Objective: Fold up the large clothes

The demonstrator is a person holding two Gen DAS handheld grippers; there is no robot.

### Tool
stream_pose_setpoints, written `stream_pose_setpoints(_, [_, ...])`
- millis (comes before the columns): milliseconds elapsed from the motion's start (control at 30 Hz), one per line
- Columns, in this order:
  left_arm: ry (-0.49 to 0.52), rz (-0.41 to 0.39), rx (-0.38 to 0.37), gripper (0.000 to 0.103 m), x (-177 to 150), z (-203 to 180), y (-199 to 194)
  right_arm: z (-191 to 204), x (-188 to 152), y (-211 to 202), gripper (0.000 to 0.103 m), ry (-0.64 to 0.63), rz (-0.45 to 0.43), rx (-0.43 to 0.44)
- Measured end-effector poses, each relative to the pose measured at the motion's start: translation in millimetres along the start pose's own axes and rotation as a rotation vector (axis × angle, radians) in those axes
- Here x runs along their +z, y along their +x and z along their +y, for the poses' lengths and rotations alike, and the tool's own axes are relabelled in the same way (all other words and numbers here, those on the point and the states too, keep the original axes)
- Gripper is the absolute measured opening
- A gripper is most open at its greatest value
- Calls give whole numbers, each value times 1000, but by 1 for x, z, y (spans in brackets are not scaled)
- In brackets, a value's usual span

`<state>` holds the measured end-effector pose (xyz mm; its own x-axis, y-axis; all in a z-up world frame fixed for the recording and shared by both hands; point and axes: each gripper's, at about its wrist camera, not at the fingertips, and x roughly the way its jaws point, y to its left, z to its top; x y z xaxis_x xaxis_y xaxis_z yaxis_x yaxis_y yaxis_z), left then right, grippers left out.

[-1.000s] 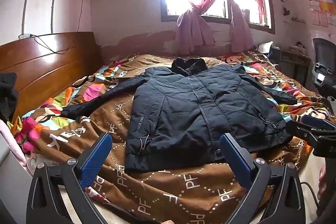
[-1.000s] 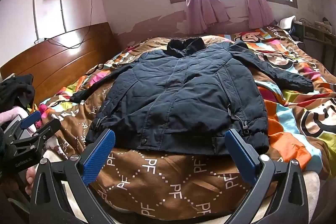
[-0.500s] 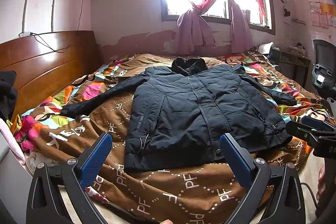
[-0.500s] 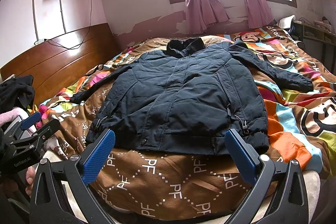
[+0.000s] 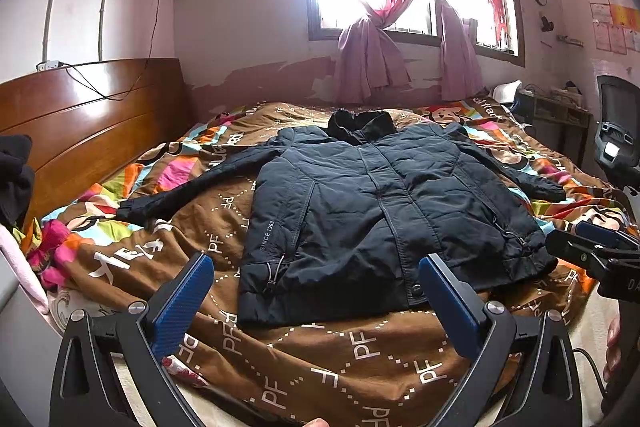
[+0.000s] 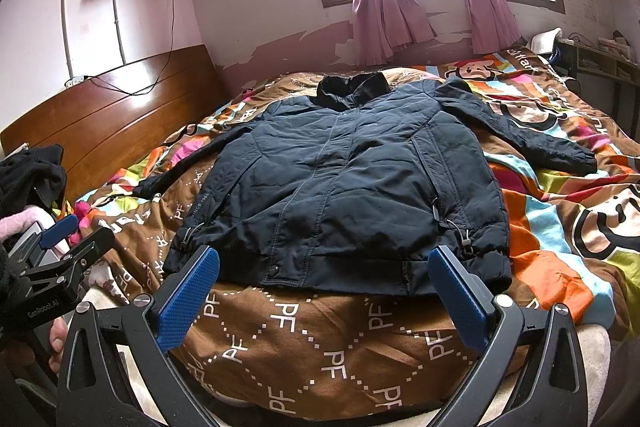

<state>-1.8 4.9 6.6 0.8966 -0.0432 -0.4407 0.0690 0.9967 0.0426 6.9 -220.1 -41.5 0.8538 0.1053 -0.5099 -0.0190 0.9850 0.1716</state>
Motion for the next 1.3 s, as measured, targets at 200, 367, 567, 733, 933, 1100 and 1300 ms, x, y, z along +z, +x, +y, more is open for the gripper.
stream_pose_setpoints(200, [2, 0, 0, 103, -3, -4, 0, 0, 0, 0, 102, 0, 1, 0])
stream_pose_setpoints(367, [2, 0, 0, 103, -3, -4, 0, 0, 0, 0, 102, 1, 0, 1])
stream_pose_setpoints(567, [2, -1, 1, 103, -3, -4, 0, 1, 0, 0, 102, 1, 0, 1])
stream_pose_setpoints(733, [3, 0, 1, 103, -3, -4, 0, 0, 0, -1, 102, 2, -1, 1])
stream_pose_setpoints(933, [3, 0, 1, 103, -3, -4, 0, 0, 0, 0, 102, 2, -2, 1])
stream_pose_setpoints(1100, [3, -2, 1, 103, -3, -4, 0, 0, 0, 0, 102, 3, 0, 2])
stream_pose_setpoints(1300, [6, 7, 10, 103, -5, -2, 4, 0, -1, 0, 102, 4, 0, 1])
